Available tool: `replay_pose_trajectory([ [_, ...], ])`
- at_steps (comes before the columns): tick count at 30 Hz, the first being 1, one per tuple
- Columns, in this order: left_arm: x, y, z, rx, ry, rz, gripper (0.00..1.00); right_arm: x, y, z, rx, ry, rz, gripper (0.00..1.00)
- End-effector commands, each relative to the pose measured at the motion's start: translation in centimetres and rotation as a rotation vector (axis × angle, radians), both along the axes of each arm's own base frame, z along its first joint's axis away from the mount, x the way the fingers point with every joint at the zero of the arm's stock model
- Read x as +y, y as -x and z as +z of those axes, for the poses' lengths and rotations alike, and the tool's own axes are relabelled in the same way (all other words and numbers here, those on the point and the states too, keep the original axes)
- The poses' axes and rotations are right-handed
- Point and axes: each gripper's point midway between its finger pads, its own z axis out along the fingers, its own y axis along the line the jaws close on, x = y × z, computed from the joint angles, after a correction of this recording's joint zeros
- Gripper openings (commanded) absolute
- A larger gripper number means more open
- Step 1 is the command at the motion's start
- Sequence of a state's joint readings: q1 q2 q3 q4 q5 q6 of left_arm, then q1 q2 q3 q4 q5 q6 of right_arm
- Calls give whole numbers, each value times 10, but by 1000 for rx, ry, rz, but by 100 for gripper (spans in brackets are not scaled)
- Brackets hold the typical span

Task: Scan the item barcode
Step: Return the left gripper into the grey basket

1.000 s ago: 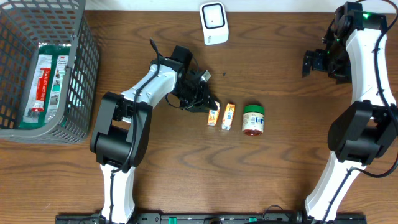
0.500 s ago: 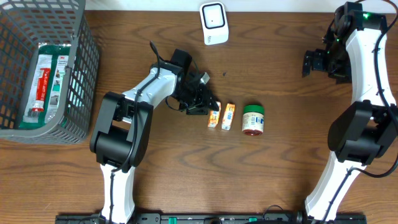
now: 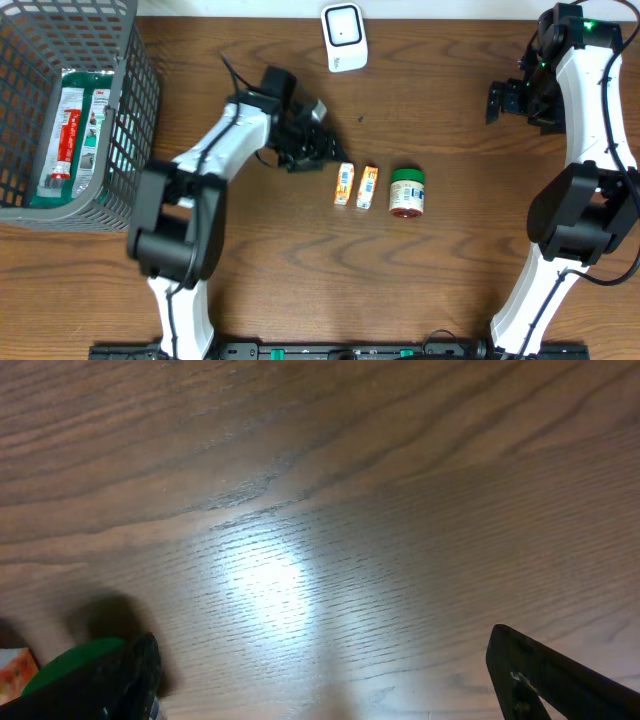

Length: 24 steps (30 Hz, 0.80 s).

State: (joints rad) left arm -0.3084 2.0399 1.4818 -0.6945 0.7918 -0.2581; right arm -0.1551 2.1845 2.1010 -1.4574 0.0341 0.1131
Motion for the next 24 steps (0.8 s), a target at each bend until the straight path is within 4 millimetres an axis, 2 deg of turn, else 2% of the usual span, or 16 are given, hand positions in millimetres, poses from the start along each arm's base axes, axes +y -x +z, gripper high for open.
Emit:
replay_pose_trajectory([
  [1, 19, -33, 83, -285, -78, 80, 68, -2, -2, 2, -8, 8, 5, 99],
  [4, 47, -45, 131, -459, -206, 173, 72, -2, -2, 2, -8, 8, 5, 99],
  [7, 93, -50, 188, -609, -357, 317, 72, -2, -2, 2, -8, 8, 5, 99],
  [11, 170, -41, 254, -717, -500, 530, 73, -2, -2, 2, -8, 8, 5, 99],
  [13, 209, -34, 277, -740, -523, 631, 73, -2, -2, 2, -8, 8, 5, 99],
  [16, 272, -25, 299, -765, -565, 798, 78, -2, -2, 2, -8, 8, 5, 99],
  [19, 328, -18, 306, -757, -591, 932, 78, -2, -2, 2, -8, 8, 5, 99],
  [22, 386, -10, 293, -688, -654, 1054, 79, -2, -2, 2, -9, 8, 5, 99],
  [24, 409, -9, 278, -639, -688, 1079, 83, -2, -2, 2, -8, 8, 5, 99],
])
